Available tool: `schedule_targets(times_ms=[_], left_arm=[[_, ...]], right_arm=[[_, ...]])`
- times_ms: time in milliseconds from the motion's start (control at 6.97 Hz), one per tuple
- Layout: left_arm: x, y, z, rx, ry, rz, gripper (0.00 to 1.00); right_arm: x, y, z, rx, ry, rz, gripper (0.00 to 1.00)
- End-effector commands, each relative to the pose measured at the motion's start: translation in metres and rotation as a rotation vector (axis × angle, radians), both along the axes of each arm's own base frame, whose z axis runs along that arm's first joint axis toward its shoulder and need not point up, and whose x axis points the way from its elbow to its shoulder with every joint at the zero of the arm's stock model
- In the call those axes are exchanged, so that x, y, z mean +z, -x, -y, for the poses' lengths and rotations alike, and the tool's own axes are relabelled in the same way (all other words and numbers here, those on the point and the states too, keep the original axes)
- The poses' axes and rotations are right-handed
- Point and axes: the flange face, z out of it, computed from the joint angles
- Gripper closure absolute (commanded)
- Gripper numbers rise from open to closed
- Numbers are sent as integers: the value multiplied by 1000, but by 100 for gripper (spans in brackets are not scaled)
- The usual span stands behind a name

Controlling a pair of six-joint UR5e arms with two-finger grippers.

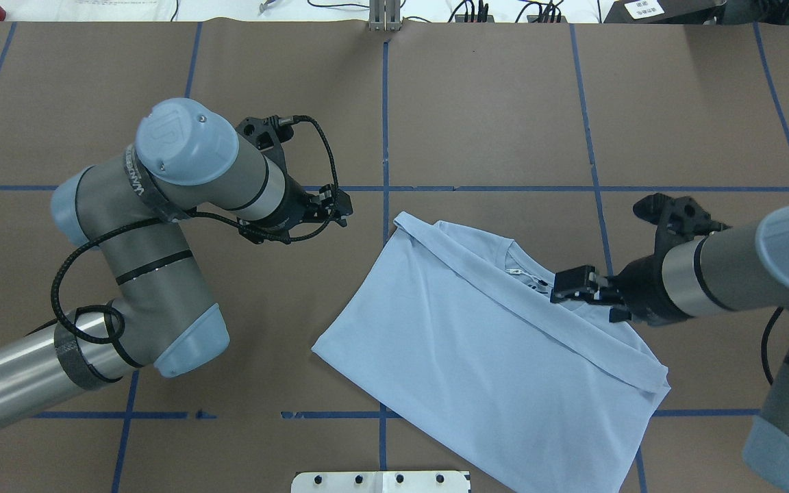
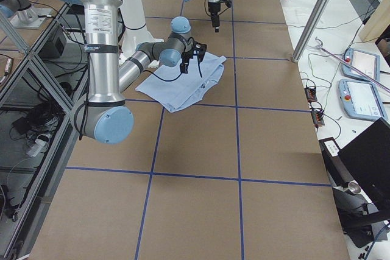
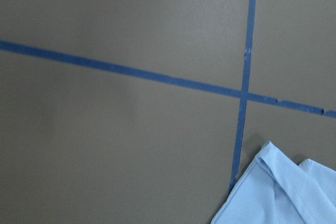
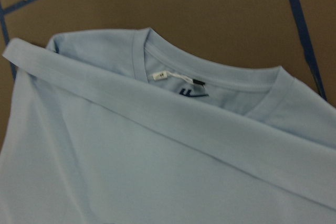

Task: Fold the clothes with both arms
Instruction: 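Release the shirt with the right gripper while the left gripper grasps its near corner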

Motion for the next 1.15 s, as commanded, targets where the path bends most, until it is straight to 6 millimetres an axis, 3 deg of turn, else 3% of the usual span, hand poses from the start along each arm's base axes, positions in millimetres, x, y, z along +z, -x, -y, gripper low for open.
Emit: schedule_targets(times_ms=[0, 143, 430, 1004], left_arm=[[32, -27, -37, 11, 137, 36, 0], [37, -36, -48, 7, 192, 72, 0], [24, -68, -105, 20, 311, 81, 1], [38, -79, -105, -56, 287, 120, 1]], right_arm=[[-10, -7, 52, 58, -54, 7, 0], [-17, -6, 56, 73, -68, 14, 0], [-14, -9, 56, 67, -61, 15, 0], [-15, -19, 63, 102, -50, 15, 0]])
